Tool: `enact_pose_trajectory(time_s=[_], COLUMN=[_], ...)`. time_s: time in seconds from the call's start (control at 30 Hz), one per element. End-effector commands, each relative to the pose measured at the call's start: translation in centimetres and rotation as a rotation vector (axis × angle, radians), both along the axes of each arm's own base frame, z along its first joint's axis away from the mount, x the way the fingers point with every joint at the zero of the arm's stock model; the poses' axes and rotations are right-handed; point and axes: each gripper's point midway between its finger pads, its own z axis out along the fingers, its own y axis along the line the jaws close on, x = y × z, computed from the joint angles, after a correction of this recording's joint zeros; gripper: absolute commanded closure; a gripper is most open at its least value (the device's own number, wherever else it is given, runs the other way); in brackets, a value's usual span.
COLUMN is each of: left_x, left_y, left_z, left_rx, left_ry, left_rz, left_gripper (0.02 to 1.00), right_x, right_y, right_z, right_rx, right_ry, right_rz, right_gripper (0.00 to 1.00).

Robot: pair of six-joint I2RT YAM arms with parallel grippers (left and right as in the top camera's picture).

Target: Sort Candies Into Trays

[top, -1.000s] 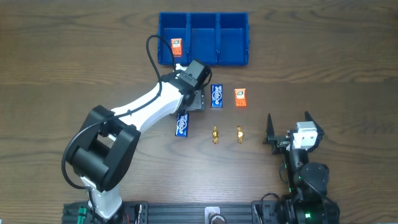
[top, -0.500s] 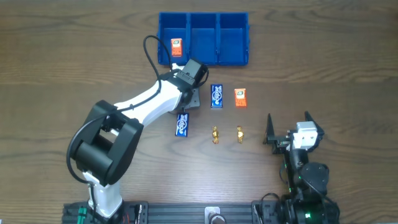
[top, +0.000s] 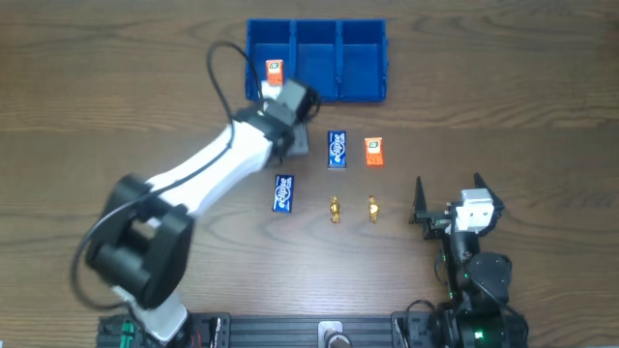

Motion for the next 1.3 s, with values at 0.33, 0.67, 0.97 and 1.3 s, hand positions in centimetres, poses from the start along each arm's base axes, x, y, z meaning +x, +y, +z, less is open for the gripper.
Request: enact_pose_trajectory(time_s=[0.33,0.67,0.97,1.3], left_x=[14.0,15.9,16.0,10.1], left_y=[2.3,3.1,3.1,-9.4], left_z=[10.5,5.3,5.4,9.6], left_rx=[0.078,0.032,0.034,-0.009], left_ry=[-0.152,-0.061,-0.067,-0.137], left_rz=[0.004,0.004,0.008,-0.079], left_gripper=[0.702,0.682,0.189,0.161], right_x=[0.0,0.0,0.0,0.0], right_y=[0.1,0.2,0.2,0.2], right_z=[0.0,0.0,0.0,0.0], right_rx=[-0.007,-0.007,-0.007,-0.007], right_ry=[-0.003,-0.003,-0.003,-0.003], right_rz=[0.007,0.007,0.007,0.007], right_gripper=[0.003,0.003,0.003,0.003])
